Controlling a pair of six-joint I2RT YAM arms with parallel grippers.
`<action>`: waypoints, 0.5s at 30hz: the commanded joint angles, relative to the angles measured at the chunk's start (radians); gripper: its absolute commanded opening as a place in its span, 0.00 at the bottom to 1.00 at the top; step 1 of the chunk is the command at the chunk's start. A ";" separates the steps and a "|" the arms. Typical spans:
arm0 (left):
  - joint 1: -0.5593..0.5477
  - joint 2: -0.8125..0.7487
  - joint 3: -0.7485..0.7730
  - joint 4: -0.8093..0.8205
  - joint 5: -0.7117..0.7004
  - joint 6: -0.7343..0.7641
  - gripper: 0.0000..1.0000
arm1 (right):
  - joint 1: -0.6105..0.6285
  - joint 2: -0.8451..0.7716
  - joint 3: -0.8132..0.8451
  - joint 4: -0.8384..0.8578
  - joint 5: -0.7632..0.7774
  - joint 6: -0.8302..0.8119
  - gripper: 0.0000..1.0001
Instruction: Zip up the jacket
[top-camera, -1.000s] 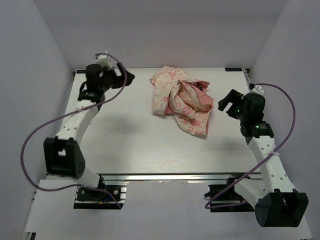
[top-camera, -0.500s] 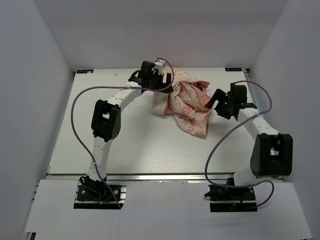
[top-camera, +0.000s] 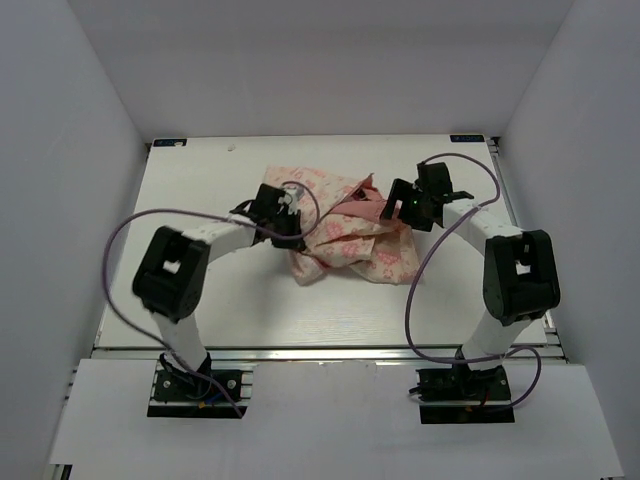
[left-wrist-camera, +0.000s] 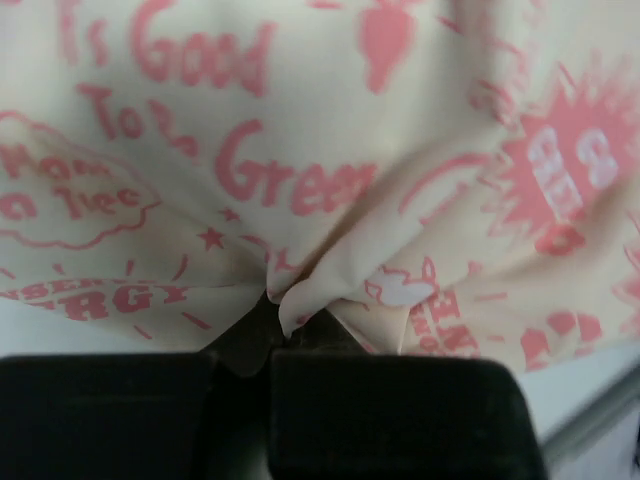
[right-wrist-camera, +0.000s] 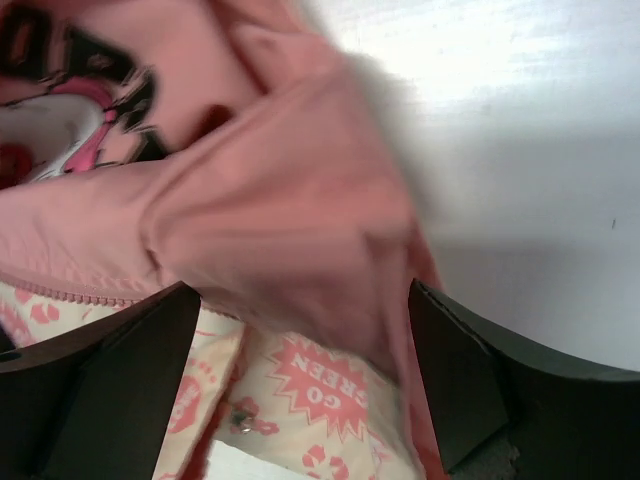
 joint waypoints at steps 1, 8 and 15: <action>-0.051 -0.297 -0.215 -0.018 -0.034 -0.080 0.00 | 0.007 -0.098 -0.062 -0.015 0.017 -0.025 0.89; -0.117 -0.528 -0.210 -0.311 -0.152 -0.034 0.98 | 0.007 -0.340 -0.205 -0.121 -0.024 -0.049 0.89; -0.108 -0.401 0.172 -0.314 -0.385 0.007 0.98 | 0.017 -0.443 -0.164 -0.219 -0.056 0.067 0.89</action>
